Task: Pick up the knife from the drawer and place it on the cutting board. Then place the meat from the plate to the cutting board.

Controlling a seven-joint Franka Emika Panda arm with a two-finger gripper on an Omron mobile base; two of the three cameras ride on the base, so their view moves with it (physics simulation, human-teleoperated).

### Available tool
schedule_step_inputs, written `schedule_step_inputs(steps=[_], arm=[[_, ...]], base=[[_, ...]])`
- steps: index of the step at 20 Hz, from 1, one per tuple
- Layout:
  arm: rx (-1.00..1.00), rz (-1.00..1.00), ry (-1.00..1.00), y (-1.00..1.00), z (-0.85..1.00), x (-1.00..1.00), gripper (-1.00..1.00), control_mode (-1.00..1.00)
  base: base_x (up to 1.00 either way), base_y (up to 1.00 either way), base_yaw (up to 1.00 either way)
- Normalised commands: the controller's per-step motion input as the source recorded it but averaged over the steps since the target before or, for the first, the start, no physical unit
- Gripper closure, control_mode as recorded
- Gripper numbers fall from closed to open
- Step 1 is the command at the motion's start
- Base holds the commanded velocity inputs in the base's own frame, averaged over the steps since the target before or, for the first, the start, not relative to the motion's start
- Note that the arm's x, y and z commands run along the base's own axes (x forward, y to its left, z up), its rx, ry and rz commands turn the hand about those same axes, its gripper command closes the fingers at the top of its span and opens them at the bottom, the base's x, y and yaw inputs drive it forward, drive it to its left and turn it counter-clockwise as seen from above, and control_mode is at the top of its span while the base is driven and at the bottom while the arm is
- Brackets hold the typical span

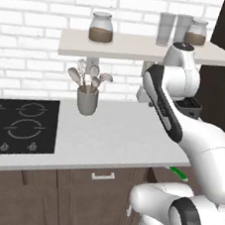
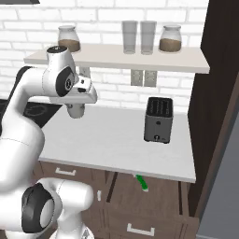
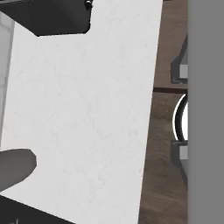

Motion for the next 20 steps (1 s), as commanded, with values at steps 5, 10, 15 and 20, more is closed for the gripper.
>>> schedule_step_inputs(steps=[5, 10, 15, 20], arm=[[0.02, -0.03, -0.15, -0.13, -0.02, -0.42, -1.00, -1.00], [0.04, -0.08, -0.14, -0.54, -0.32, -0.47, -1.00, -1.00], [-0.02, -0.03, 0.08, 0.16, -0.09, 0.16, -1.00, -1.00], [-0.06, -0.07, 0.03, 0.55, -0.14, 0.01, -1.00, 1.00]], base=[[0.00, 0.00, 0.00], [0.00, 0.00, 0.00], [0.00, 0.00, 0.00], [0.00, 0.40, -0.05]])
